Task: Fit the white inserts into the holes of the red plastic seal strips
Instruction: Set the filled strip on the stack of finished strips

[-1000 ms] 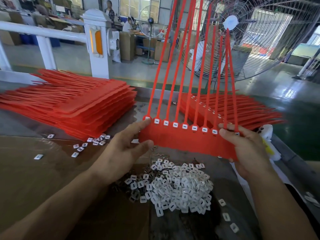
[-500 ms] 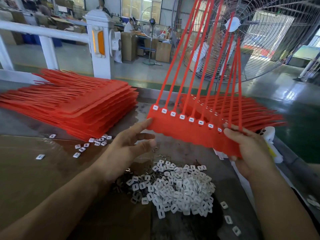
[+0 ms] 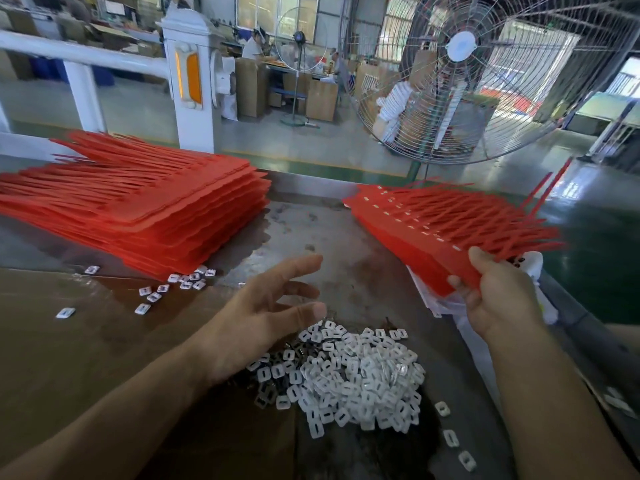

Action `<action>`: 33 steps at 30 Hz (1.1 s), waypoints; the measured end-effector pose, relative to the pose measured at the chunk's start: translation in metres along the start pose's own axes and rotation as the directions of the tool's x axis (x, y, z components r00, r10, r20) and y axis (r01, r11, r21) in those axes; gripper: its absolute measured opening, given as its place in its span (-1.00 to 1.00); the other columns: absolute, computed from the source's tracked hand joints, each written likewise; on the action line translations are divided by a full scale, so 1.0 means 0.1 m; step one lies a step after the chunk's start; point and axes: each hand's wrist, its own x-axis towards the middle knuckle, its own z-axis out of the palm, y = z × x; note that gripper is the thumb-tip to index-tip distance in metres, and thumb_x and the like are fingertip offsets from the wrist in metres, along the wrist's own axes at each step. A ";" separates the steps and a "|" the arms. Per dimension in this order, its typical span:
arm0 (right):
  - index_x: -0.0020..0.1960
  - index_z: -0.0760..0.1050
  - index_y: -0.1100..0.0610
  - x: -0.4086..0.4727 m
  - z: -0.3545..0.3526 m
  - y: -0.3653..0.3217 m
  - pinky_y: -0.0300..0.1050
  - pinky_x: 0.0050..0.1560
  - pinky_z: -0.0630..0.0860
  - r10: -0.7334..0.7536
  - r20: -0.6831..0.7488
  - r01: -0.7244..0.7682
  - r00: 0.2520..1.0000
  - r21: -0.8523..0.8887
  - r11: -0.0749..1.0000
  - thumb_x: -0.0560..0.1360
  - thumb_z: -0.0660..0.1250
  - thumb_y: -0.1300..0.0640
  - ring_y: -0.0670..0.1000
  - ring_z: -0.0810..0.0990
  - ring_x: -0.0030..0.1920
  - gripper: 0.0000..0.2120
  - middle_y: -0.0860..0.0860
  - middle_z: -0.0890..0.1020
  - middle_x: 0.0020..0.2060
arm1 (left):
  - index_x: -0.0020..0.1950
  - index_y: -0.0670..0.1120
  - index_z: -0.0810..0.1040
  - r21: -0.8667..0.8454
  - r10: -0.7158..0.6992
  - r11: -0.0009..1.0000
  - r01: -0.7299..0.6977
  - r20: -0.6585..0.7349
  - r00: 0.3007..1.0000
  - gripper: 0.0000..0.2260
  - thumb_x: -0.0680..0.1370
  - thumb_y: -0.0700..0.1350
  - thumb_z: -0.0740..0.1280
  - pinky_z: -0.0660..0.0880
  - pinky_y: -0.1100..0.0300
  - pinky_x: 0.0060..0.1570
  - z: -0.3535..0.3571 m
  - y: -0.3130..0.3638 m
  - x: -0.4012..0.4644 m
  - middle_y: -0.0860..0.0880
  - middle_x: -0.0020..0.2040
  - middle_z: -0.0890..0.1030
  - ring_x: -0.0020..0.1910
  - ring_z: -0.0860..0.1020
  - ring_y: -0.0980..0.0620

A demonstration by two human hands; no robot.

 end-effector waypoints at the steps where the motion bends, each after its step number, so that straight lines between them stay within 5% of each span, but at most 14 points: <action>1: 0.22 0.51 0.28 -0.01 0.04 0.01 -0.23 -0.45 0.59 0.021 0.029 -0.022 0.999 0.028 0.999 0.67 0.31 0.24 0.05 0.68 -0.12 -0.84 0.11 0.64 0.11 | 0.42 0.36 0.43 0.006 -0.007 1.000 0.007 0.007 1.000 -0.40 0.39 0.23 0.50 0.56 0.12 0.20 -0.01 -0.01 0.00 0.08 0.30 0.58 0.27 0.57 0.13; 5: 0.44 0.39 0.37 -0.03 0.12 -0.04 -0.06 -0.07 0.71 0.047 0.190 -0.090 0.981 0.222 0.971 0.66 0.21 0.39 0.18 0.67 0.21 -0.64 0.21 0.59 0.34 | 0.38 0.39 0.44 0.008 -0.024 1.000 0.024 0.006 1.000 -0.44 0.40 0.24 0.50 0.59 0.14 0.15 -0.05 -0.03 -0.01 0.07 0.26 0.59 0.23 0.60 0.12; 9: 0.44 0.41 0.30 -0.04 0.09 -0.03 0.07 0.22 0.63 0.023 0.276 -0.112 0.961 0.311 0.944 0.61 0.21 0.47 0.15 0.63 0.29 -0.59 0.17 0.60 0.34 | 0.36 0.39 0.46 0.008 -0.025 1.000 0.025 0.000 1.000 -0.47 0.42 0.21 0.49 0.59 0.15 0.12 -0.05 -0.01 -0.02 0.08 0.24 0.60 0.21 0.61 0.11; 14: 0.13 0.53 0.34 -0.06 0.06 0.07 -0.20 -0.15 0.68 0.021 0.179 -0.013 0.984 -0.048 0.999 0.62 0.34 0.32 0.07 0.77 -0.06 -0.89 0.22 0.72 0.05 | 0.34 0.34 0.51 -0.008 -0.019 1.000 0.018 -0.015 1.000 -0.57 0.49 0.11 0.49 0.56 0.36 0.01 -0.04 0.06 -0.07 0.14 0.16 0.63 0.12 0.65 0.11; 20: -0.12 0.56 0.25 -0.07 0.05 0.19 -0.23 -0.60 0.42 -0.067 0.044 0.079 0.997 -0.385 0.920 0.59 0.44 0.06 -0.04 0.54 -0.60 -0.74 0.04 0.61 -0.54 | 0.29 0.22 0.58 -0.057 -0.019 0.998 0.014 -0.096 0.995 -0.67 0.53 0.01 0.44 0.61 0.23 0.06 -0.03 0.10 -0.07 0.15 0.20 0.63 0.11 0.65 0.12; 26: -0.24 0.59 0.18 -0.26 0.18 0.27 -0.21 -0.62 0.36 -0.213 0.146 0.258 0.966 -0.483 0.837 0.63 0.35 -0.09 -0.02 0.48 -0.60 -0.59 0.08 0.61 -0.51 | 0.26 0.13 0.62 -0.209 -0.018 0.977 -0.050 -0.310 0.951 -0.68 0.52 0.12 0.45 0.55 0.05 0.04 -0.24 0.04 0.01 0.05 0.20 0.68 0.12 0.67 0.03; 33: -0.19 0.63 0.17 -0.36 0.25 0.37 -0.22 -0.54 0.43 -0.192 0.298 0.324 0.935 -0.495 0.806 0.64 0.35 0.00 0.00 0.54 -0.52 -0.68 0.11 0.66 -0.43 | 0.26 -0.12 0.55 -0.613 -0.234 0.770 -0.176 -0.528 0.816 -0.74 0.63 -0.04 0.33 0.62 0.18 -0.16 -0.49 -0.06 0.20 -0.16 0.09 0.72 -0.15 0.69 0.02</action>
